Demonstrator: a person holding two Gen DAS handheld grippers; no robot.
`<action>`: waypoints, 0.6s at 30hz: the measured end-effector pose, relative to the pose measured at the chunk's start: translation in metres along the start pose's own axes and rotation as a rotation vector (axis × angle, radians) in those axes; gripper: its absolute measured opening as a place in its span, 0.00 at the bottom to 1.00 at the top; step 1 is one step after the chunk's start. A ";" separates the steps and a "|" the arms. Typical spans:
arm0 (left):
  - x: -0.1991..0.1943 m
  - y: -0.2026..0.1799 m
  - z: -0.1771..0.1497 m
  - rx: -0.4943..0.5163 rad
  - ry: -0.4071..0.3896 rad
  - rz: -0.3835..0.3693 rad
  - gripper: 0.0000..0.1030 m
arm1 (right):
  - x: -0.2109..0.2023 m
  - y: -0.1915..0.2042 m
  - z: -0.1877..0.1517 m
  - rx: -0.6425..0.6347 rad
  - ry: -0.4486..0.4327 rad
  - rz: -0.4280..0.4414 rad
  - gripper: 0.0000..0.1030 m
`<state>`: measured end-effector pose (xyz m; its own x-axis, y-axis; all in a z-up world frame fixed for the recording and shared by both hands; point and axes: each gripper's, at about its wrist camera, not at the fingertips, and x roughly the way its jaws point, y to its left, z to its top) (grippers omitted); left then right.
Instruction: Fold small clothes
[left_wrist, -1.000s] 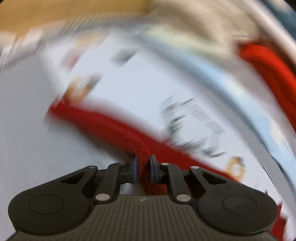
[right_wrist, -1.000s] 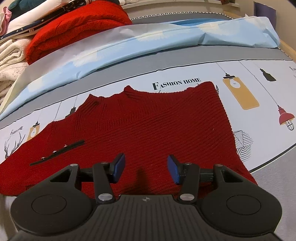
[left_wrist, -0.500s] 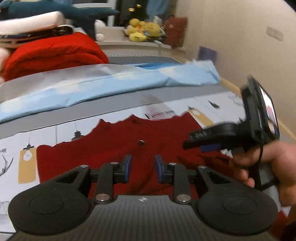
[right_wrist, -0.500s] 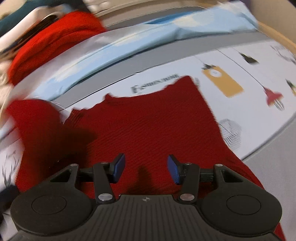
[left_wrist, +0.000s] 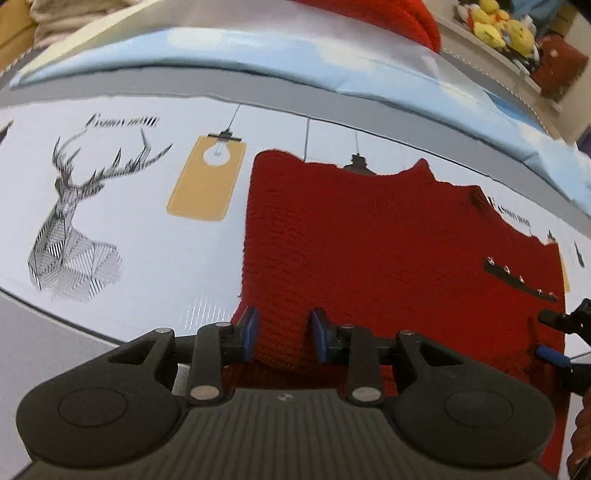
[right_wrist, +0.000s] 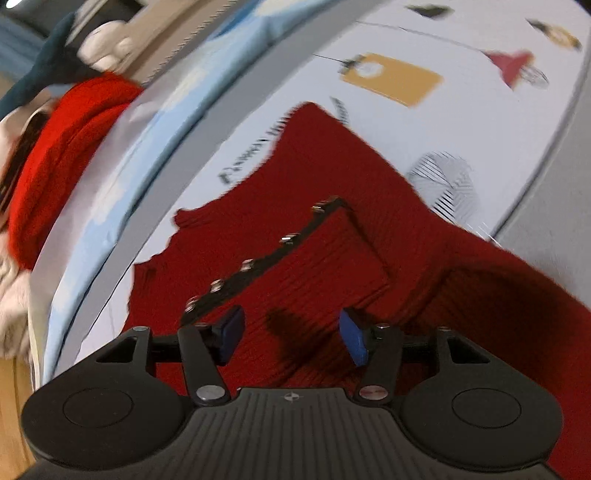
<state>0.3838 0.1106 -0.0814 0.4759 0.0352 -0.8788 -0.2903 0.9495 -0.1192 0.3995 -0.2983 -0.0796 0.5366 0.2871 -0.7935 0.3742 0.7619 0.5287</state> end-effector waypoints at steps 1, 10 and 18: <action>-0.001 -0.002 -0.001 0.008 -0.002 0.001 0.32 | 0.002 -0.003 0.000 0.020 0.005 -0.016 0.55; 0.002 -0.001 0.001 -0.007 -0.001 -0.017 0.32 | -0.005 -0.011 0.006 0.031 -0.068 -0.013 0.08; 0.005 -0.003 0.000 0.007 0.009 -0.002 0.32 | -0.016 0.010 0.007 -0.138 -0.163 -0.143 0.15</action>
<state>0.3871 0.1078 -0.0859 0.4690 0.0302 -0.8827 -0.2834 0.9517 -0.1180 0.4000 -0.2990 -0.0593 0.6050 0.0821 -0.7920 0.3541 0.8631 0.3599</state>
